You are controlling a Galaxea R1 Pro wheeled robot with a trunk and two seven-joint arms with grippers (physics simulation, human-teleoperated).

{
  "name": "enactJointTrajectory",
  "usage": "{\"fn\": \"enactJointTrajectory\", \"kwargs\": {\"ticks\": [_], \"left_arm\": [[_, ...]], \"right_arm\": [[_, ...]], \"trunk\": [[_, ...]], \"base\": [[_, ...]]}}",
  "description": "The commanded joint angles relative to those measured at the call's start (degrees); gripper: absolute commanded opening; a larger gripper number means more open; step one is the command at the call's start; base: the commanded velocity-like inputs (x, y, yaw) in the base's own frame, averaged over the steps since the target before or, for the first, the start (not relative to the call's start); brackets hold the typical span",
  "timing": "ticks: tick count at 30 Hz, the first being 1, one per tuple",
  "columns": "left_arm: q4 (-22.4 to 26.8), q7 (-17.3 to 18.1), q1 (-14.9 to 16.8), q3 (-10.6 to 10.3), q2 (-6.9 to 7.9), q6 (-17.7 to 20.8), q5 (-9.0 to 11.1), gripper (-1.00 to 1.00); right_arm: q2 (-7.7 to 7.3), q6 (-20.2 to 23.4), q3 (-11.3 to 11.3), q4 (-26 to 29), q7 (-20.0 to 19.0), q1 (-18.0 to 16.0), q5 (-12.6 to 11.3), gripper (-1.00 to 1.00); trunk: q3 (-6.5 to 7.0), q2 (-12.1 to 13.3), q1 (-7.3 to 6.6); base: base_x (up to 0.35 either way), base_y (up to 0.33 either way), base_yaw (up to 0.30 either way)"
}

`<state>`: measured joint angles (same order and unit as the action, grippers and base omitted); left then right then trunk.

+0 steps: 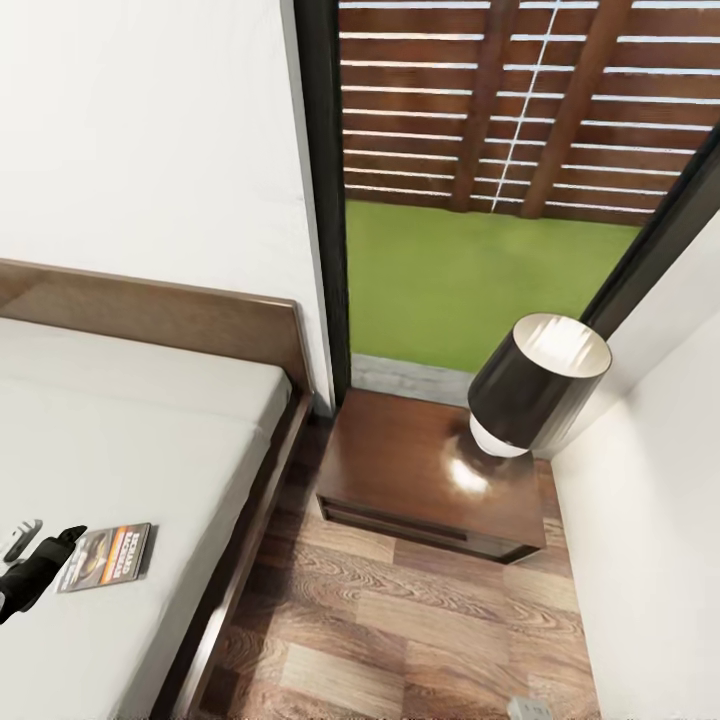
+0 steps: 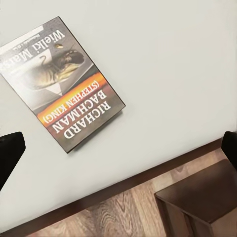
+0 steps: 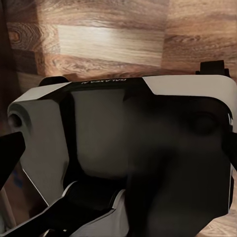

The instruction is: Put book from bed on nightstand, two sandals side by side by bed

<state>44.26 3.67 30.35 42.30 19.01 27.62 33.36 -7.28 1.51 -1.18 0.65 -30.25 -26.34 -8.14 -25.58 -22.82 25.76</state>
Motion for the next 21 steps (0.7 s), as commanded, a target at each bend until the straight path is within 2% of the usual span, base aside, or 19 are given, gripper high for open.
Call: {"fn": "enactJointTrajectory", "kwargs": {"ticks": [1, 21], "left_arm": [[0.0, 0.2, 0.1, 0.2, -0.03, 0.4, 0.1, 1.00], [0.0, 0.2, 0.1, 0.2, -0.03, 0.4, 0.1, 1.00]], "right_arm": [[-0.02, 0.2, -0.1, 0.0, -0.2, 0.0, -0.4, 1.00], [0.04, 0.2, -0.1, 0.0, -0.2, 0.0, -0.4, 1.00]], "trunk": [[-0.17, -0.1, 0.03], [-1.97, -0.1, 0.03]], "base": [[0.000, 0.000, 0.000], [0.000, 0.000, 0.000]]}}
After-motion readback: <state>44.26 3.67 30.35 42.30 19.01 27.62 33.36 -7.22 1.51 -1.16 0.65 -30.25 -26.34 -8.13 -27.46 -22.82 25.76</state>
